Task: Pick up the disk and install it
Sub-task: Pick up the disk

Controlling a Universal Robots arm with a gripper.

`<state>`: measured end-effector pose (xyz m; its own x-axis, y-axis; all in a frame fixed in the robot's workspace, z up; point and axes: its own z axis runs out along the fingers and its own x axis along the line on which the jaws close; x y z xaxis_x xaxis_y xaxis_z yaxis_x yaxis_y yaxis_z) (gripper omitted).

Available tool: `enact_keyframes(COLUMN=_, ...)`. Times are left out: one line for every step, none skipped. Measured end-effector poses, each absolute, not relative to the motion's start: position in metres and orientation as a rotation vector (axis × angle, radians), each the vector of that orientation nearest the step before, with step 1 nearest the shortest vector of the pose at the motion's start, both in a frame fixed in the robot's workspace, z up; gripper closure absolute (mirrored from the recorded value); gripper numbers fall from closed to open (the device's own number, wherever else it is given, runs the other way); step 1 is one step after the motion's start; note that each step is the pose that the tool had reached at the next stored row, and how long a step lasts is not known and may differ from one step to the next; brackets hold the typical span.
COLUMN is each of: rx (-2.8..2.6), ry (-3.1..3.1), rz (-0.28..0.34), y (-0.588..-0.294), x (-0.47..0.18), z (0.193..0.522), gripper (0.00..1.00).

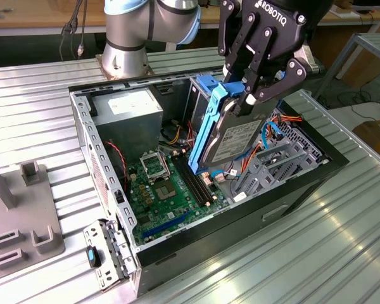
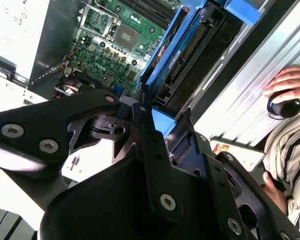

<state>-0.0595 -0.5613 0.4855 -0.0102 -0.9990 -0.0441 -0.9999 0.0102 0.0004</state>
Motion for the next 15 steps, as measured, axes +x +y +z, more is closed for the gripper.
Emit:
enact_keyframes(rx=-2.188, ry=2.21, rz=0.049, y=-0.5613, x=-0.0595, z=0.4855, gripper=0.64)
enact_keyframes(rx=-2.188, ry=2.21, rz=0.049, y=-0.5613, x=-0.0594, z=0.4855, gripper=0.64)
enact_keyframes(rx=-2.188, ry=2.21, rz=0.049, y=-0.5613, x=-0.0595, z=0.4855, gripper=0.64)
enact_keyframes(rx=-2.188, ry=2.21, rz=0.049, y=-0.5613, x=-0.0594, z=0.4855, gripper=0.64)
enact_keyframes(rx=-2.188, ry=2.21, rz=0.049, y=-0.5613, x=-0.0594, z=0.4855, gripper=0.64)
enact_keyframes(rx=-2.188, ry=2.21, rz=0.049, y=-0.5613, x=-0.0594, z=0.4855, gripper=0.64)
enact_keyframes(rx=-2.188, ry=2.21, rz=0.049, y=-0.5613, x=-0.0594, z=0.4855, gripper=0.64)
enact_keyframes(rx=-2.188, ry=2.21, rz=0.049, y=-0.5613, x=-0.0594, z=0.4855, gripper=0.64)
enact_keyframes(rx=-2.188, ry=2.21, rz=0.049, y=-0.5613, x=-0.0593, z=0.4855, gripper=0.64)
enact_keyframes(rx=-2.188, ry=2.21, rz=0.049, y=-0.5613, x=-0.0592, z=0.4855, gripper=0.64)
enact_keyframes(rx=-2.188, ry=2.21, rz=0.049, y=-0.5613, x=-0.0581, z=0.4855, gripper=0.64)
enact_keyframes(rx=-2.188, ry=2.21, rz=0.049, y=-0.5613, x=-0.0571, z=0.4855, gripper=0.64)
enact_keyframes(rx=-2.188, ry=2.21, rz=0.049, y=-0.5613, x=-0.0561, z=0.4855, gripper=0.64)
enact_keyframes(rx=-2.188, ry=2.21, rz=0.049, y=-0.5613, x=-0.0556, z=0.4855, gripper=0.64)
enact_keyframes(rx=-2.188, ry=2.21, rz=0.049, y=-0.5613, x=-0.0553, z=0.4857, gripper=0.64)
